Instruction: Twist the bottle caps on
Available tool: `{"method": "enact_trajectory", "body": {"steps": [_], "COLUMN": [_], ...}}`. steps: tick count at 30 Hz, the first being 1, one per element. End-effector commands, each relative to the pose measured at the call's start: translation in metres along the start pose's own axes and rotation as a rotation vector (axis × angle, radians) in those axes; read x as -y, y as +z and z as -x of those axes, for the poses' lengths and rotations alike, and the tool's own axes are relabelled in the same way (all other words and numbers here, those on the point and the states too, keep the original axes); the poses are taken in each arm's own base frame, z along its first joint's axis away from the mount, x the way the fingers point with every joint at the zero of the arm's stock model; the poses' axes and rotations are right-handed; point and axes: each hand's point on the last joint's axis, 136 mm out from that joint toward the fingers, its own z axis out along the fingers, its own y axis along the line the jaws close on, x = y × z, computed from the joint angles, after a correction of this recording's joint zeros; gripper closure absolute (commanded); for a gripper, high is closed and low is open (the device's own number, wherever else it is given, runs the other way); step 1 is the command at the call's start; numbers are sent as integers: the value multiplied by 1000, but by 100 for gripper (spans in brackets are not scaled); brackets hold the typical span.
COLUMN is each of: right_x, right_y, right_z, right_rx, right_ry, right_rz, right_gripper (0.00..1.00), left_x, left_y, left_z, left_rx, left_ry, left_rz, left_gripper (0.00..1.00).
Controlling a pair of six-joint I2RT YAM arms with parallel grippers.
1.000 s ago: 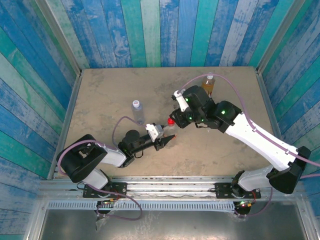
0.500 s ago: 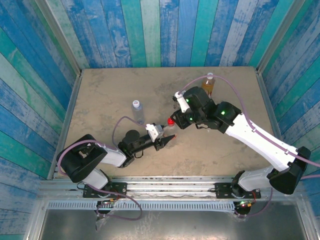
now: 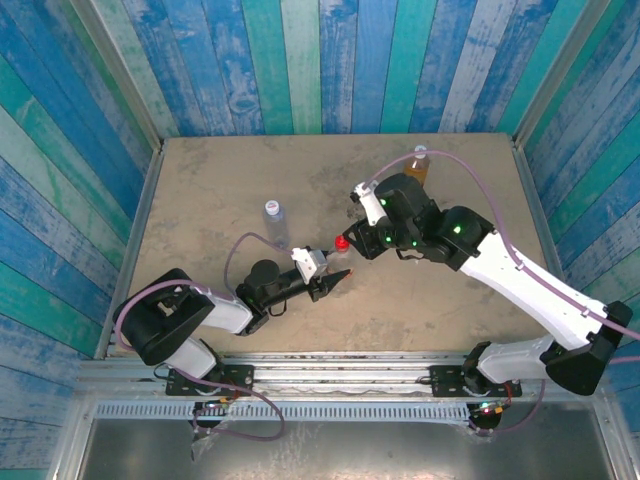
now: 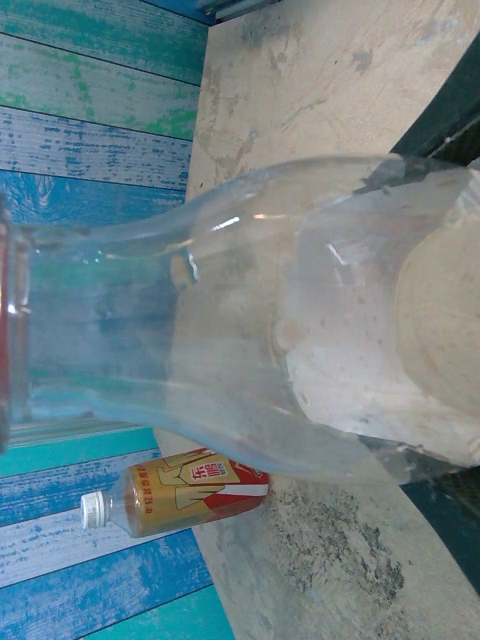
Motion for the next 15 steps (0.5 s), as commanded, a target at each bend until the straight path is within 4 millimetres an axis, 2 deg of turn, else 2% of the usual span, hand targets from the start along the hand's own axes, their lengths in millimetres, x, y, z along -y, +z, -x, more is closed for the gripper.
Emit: {"method": "enact_trajectory", "body": {"steps": [1, 5, 15], "right_x": [2, 3, 1], "right_y": [8, 12, 7], "right_z": [-12, -17, -16], "right_rx": [-38, -59, -58], "right_ry": [-2, -2, -2], "right_rz": [3, -1, 6], "right_gripper": [60, 60, 61], "left_x": [8, 9, 9], "left_y": [-12, -12, -12], "left_z": [-73, -73, -73], "left_rx": [-258, -260, -260], "left_ry": [-100, -101, -100], "left_rz": [-10, -15, -13], "left_gripper": [47, 47, 47]}}
